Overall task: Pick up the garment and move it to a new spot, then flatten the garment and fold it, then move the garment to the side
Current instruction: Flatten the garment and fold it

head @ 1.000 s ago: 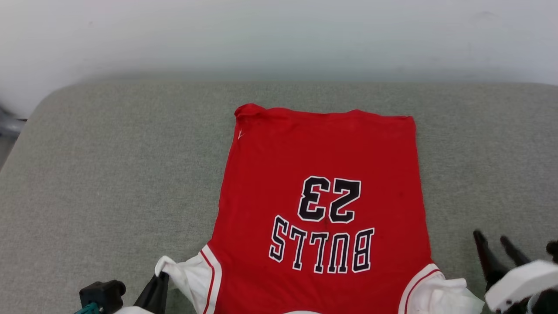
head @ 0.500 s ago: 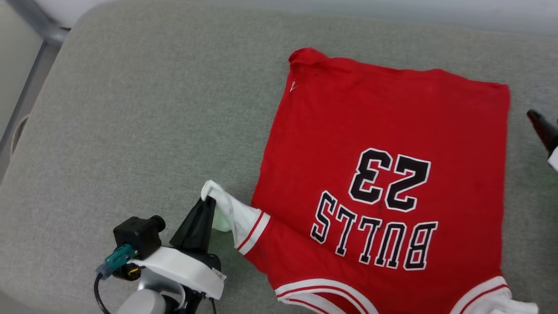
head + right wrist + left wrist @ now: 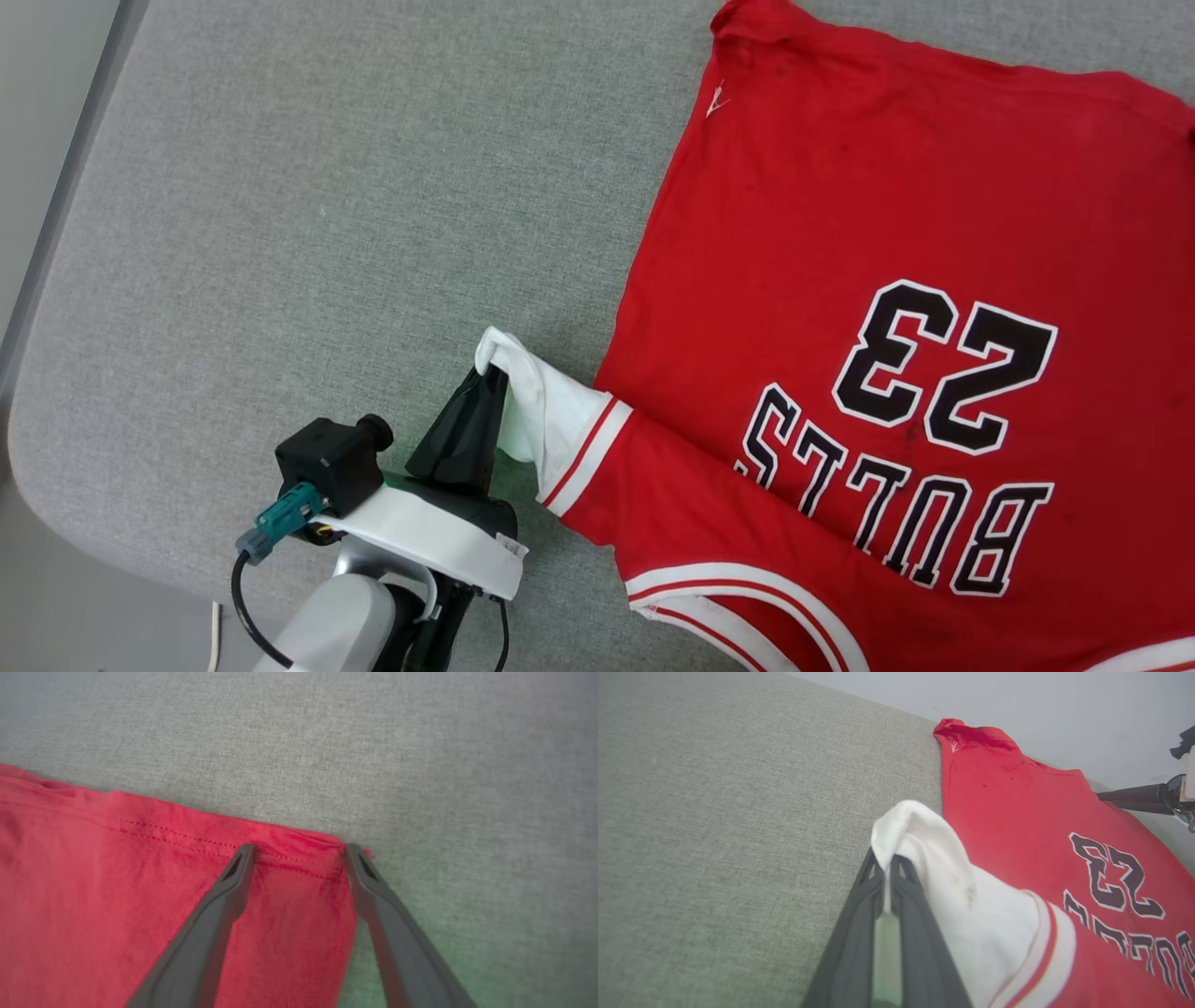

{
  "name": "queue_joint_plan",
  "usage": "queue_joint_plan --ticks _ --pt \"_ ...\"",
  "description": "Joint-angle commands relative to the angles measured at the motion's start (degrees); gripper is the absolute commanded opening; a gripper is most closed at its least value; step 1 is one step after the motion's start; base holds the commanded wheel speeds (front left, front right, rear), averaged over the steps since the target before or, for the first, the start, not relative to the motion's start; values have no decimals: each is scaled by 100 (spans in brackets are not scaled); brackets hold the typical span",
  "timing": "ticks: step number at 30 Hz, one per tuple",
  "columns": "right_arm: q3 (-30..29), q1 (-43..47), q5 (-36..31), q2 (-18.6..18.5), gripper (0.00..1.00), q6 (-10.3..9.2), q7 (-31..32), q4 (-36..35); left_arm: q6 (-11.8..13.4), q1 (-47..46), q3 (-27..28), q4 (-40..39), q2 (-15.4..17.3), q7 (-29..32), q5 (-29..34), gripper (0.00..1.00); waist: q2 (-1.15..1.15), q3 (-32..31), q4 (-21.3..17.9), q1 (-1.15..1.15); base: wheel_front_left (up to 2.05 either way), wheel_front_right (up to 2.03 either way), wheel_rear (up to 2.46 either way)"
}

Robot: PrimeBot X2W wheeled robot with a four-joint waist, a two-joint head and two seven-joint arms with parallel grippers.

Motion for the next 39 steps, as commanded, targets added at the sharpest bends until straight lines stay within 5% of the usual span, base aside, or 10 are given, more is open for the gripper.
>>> queue_joint_plan --ticks 1,2,4,5,18,27,33,39 --pt "152 215 -13 104 100 -4 286 251 -41 -76 7 47 -14 -46 39 0 0 68 53 -1 0 0 0" --pt "178 286 13 151 95 -4 444 342 -43 -75 14 81 -27 -54 41 0 0 71 54 -1 0 0 0" --pt "244 487 -11 199 3 -3 810 542 -53 -83 20 139 -57 -64 40 0 0 48 59 -1 0 0 0" --pt "232 552 24 236 0 -3 922 604 -58 -82 26 165 -65 -73 39 0 0 37 59 -1 0 0 0" --pt "-4 761 73 208 0 -7 445 364 48 261 205 508 104 -69 -113 0 0 -751 -378 -1 0 0 0" --pt "-444 2072 330 100 0 -7 -162 -361 310 687 336 551 394 153 -172 0 0 -1711 -941 -1 0 0 0" --pt "-908 3482 324 395 0 -7 -359 -1231 475 1035 382 443 541 327 -255 0 0 -2140 -1320 -1 0 0 0" --pt "-1364 4984 166 1096 0 -6 -474 -2335 606 1361 424 409 648 478 -361 0 0 -2366 -1645 -1 0 0 0"
